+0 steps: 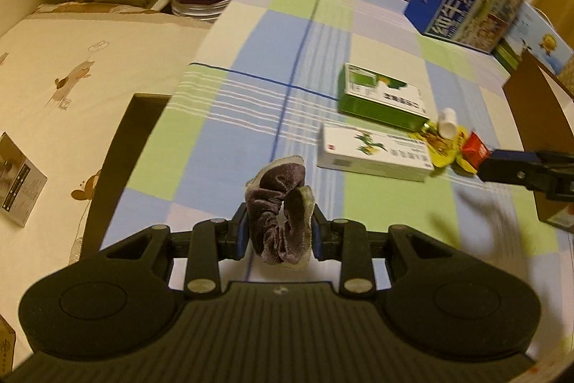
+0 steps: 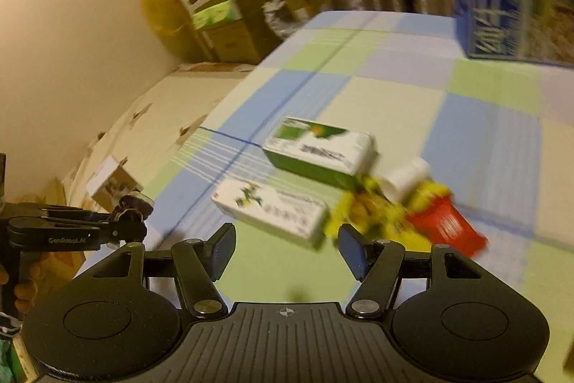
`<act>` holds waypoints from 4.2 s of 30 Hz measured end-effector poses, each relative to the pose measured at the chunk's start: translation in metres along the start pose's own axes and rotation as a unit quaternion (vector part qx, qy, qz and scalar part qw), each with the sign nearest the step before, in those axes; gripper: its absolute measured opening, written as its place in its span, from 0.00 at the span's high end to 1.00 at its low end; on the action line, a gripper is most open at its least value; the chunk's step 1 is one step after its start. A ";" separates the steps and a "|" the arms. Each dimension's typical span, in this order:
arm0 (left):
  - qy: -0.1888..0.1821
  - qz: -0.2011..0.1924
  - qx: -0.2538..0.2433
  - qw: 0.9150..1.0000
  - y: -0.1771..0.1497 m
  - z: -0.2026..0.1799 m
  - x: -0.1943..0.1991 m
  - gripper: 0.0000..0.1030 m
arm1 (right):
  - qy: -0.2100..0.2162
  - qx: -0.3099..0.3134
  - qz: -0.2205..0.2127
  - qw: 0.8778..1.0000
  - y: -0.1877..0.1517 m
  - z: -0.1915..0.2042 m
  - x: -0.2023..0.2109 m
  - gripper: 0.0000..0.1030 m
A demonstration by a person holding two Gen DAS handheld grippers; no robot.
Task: Organize objects
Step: 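Grasp the white parrot-print ointment box with the right tool while the left tool holds the scrunchie, then carry the scrunchie and ointment box with both tools over the brown box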
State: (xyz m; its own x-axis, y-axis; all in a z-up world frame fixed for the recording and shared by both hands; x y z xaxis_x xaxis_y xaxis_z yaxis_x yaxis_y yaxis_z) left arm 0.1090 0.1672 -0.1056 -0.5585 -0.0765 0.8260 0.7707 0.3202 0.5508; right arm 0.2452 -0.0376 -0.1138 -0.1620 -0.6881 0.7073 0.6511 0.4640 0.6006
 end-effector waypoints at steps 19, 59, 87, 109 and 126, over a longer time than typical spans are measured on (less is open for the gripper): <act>0.012 0.024 0.024 0.999 0.005 0.034 -0.019 0.73 | 0.034 -0.004 0.075 0.997 0.017 0.002 -0.093 0.40; -0.037 0.084 -0.052 0.994 -0.021 -0.034 -0.036 0.73 | -0.088 0.100 0.082 0.988 -0.077 0.013 -0.023 0.65; -0.157 0.036 -0.189 0.969 -0.005 -0.236 0.006 0.73 | -0.115 -0.136 -0.040 0.983 -0.132 -0.092 0.190 0.66; -0.225 -0.026 -0.269 0.936 0.054 -0.416 0.002 0.73 | -0.183 -0.207 -0.162 0.947 -0.075 -0.197 0.314 0.66; -0.176 -0.016 -0.292 0.940 0.122 -0.514 -0.085 0.73 | -0.241 -0.211 -0.124 0.939 -0.012 -0.310 0.278 0.66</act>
State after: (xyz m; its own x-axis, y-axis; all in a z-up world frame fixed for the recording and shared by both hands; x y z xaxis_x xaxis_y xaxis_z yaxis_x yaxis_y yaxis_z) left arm 0.4083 -0.2730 -0.0464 -0.5725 0.2718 0.7736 0.7310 -0.2582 0.6317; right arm 0.4222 -0.4078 -0.0404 -0.5986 -0.3653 0.7129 0.7683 -0.0101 0.6400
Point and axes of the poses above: each gripper's, at about its wrist camera, not at the fingertips, and x roughly against the way its jaws point, z to its left, y to its top, the point moved 4 cm from there along -x, roughly the way its jaws point, and after that the axes turned 4 degrees about -x, right-handed, at the moved point
